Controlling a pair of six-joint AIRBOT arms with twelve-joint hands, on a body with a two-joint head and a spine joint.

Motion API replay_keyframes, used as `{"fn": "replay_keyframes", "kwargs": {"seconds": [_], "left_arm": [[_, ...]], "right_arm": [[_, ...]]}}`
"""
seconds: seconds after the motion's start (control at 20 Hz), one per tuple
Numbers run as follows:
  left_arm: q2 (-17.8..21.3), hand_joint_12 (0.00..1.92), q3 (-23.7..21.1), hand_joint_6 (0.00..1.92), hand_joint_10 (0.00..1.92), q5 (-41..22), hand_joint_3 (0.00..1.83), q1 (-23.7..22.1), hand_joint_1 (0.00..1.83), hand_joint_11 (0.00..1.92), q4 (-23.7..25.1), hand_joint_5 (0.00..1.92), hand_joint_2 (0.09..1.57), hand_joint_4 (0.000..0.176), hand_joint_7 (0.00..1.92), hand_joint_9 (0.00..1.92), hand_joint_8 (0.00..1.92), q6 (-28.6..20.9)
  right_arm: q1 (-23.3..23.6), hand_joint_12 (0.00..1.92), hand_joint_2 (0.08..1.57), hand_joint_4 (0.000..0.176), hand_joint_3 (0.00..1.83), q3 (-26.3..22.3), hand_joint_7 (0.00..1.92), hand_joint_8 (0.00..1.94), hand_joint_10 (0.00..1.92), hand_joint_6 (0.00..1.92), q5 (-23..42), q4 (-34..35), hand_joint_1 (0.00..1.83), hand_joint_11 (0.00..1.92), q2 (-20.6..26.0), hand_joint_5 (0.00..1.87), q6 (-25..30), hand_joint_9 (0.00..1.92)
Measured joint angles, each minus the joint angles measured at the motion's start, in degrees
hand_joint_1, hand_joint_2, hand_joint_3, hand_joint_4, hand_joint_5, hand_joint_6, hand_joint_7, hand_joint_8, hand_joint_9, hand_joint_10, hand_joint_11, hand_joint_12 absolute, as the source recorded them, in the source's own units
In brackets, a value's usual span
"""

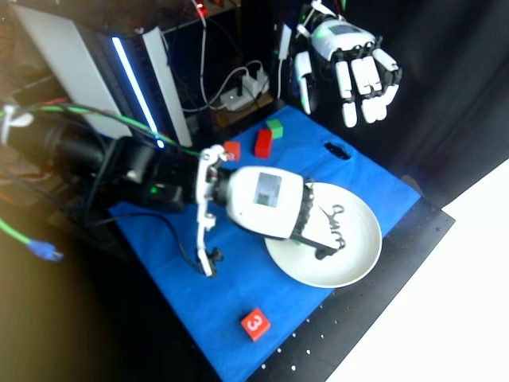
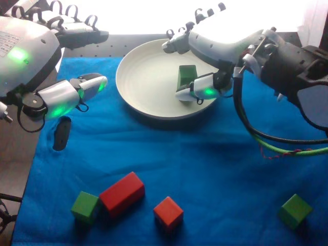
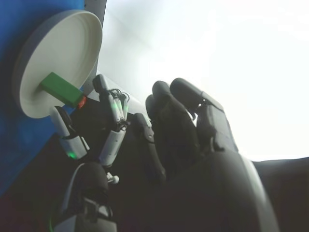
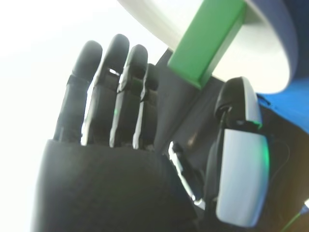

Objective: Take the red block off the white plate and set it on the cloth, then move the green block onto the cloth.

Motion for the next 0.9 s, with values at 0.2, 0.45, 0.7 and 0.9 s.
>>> {"fn": "replay_keyframes", "kwargs": {"seconds": [0.2, 0.45, 0.7, 0.9], "left_arm": [[0.0, 1.47, -0.6, 0.01, 0.48, -0.3, 0.00, 0.0, 0.52, 0.00, 0.4, 0.63, 1.26, 0.070, 0.55, 0.34, 0.01, 0.0], [0.0, 1.48, -0.7, 0.01, 0.47, -0.5, 0.00, 0.0, 0.51, 0.00, 0.6, 0.64, 1.28, 0.044, 0.56, 0.35, 0.01, 0.0], [0.0, 1.39, -0.8, 0.01, 0.42, -1.3, 0.00, -0.1, 0.49, 0.00, 0.6, 0.66, 1.29, 0.057, 0.57, 0.36, 0.01, 0.0], [0.0, 1.21, -0.8, 0.00, 0.16, -1.2, 0.00, -0.1, 0.52, 0.00, 0.2, 0.66, 1.30, 0.036, 0.56, 0.42, 0.00, 0.0]], "right_arm": [[0.0, 1.36, 0.98, 0.000, 0.00, 2.9, 0.73, 0.00, 0.24, 0.00, 3.0, 1.0, 0.92, 0.26, -2.0, 0.60, 0.1, 0.70], [0.0, 1.60, 1.02, 0.000, 0.00, 4.6, 0.95, 0.02, 0.60, 0.01, 4.5, 2.2, 1.18, 0.33, -3.2, 0.84, 0.2, 0.76], [0.2, 1.39, 1.16, 0.000, 0.00, 4.7, 0.82, 1.13, 0.38, 1.10, 4.4, 3.0, 1.23, 0.37, -3.2, 0.98, 0.4, 0.88], [0.2, 1.59, 1.16, 0.000, 0.00, 4.5, 0.85, 1.11, 1.46, 0.99, 4.4, 3.0, 1.36, 0.49, -3.2, 0.95, 0.4, 0.74]]}}
